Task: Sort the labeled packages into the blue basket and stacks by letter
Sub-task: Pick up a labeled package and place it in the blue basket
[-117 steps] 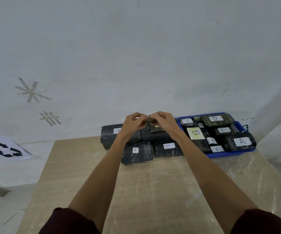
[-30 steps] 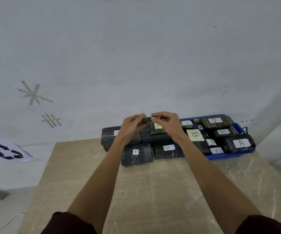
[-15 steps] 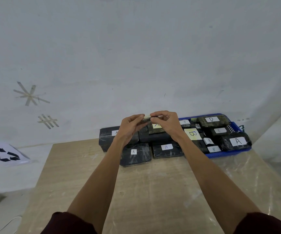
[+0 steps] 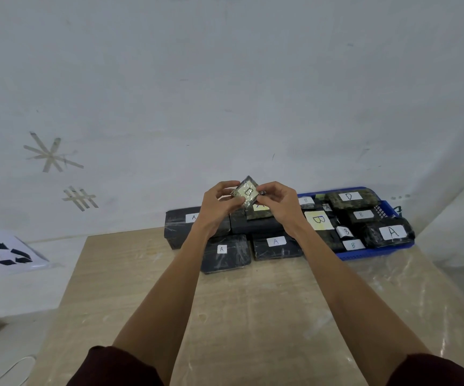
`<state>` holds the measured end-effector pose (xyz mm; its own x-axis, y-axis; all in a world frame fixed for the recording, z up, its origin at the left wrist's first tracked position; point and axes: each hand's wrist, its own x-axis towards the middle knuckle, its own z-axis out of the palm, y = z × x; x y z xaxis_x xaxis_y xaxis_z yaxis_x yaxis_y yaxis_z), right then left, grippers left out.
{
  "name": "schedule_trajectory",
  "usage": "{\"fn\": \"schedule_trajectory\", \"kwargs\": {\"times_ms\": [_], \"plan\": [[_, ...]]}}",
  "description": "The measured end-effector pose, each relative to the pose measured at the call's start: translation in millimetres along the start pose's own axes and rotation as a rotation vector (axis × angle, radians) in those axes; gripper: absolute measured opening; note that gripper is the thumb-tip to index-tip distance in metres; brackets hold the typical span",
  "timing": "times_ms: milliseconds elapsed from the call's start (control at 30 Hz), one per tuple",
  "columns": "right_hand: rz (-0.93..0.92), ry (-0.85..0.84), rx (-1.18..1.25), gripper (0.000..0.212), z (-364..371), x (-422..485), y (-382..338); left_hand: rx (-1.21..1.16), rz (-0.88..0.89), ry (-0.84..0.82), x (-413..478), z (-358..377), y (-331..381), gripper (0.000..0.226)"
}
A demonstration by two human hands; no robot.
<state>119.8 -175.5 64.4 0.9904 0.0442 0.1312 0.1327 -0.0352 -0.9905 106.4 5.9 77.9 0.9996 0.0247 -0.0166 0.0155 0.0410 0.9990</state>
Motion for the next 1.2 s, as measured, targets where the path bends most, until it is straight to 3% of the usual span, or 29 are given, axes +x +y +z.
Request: {"fn": "schedule_trajectory", "kwargs": {"times_ms": [167,333,533,767,900,1000,1200], "plan": [[-0.011,0.018,-0.016,0.019,-1.5,-3.3,-2.5,-0.045,-0.065,0.008,2.7,-1.4,-3.4,0.022],[0.098,0.084,0.065,0.034,-5.5,-9.9,1.0,-0.018,-0.075,-0.032,3.7,1.4,-9.7,0.026],[0.205,0.058,0.069,0.033,-19.1,-21.1,10.9,-0.026,-0.082,-0.071,6.5,26.4,-20.8,0.029],[0.229,0.132,-0.065,0.011,-94.0,-7.9,29.8,0.002,-0.143,-0.139,24.8,102.4,-43.3,0.032],[0.230,0.090,-0.200,0.025,-158.4,19.5,44.6,0.038,-0.183,-0.156,46.6,156.6,-59.9,0.022],[0.246,0.096,-0.341,0.034,-210.5,43.3,59.4,0.152,-0.225,-0.129,61.5,188.4,-78.5,0.018],[0.319,0.136,-0.614,0.034,-287.2,79.8,91.6,0.637,-0.343,0.071,73.6,216.8,-126.7,0.023]]}}
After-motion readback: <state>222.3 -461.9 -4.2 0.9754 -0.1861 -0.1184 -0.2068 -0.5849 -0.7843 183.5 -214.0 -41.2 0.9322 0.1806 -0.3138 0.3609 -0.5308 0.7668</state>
